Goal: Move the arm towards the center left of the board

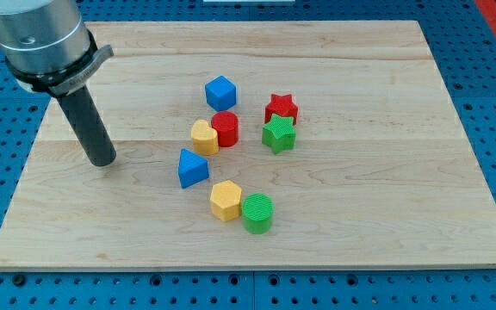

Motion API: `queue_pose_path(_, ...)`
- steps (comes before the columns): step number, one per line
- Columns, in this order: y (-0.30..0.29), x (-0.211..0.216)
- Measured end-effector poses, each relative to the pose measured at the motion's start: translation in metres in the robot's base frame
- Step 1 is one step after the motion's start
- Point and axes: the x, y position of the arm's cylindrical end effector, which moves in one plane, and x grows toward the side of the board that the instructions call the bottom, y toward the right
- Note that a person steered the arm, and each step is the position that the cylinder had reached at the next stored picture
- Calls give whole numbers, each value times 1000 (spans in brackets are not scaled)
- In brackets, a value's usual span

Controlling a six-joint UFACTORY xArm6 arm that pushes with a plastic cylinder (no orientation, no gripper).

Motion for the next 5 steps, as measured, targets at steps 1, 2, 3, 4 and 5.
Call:
queue_pose_path(1, -8, -11)
queue_pose_path(2, -21, -24)
queue_pose_path(3, -36, -37)
queue_pose_path(4, -40, -46)
queue_pose_path(5, -27, -44)
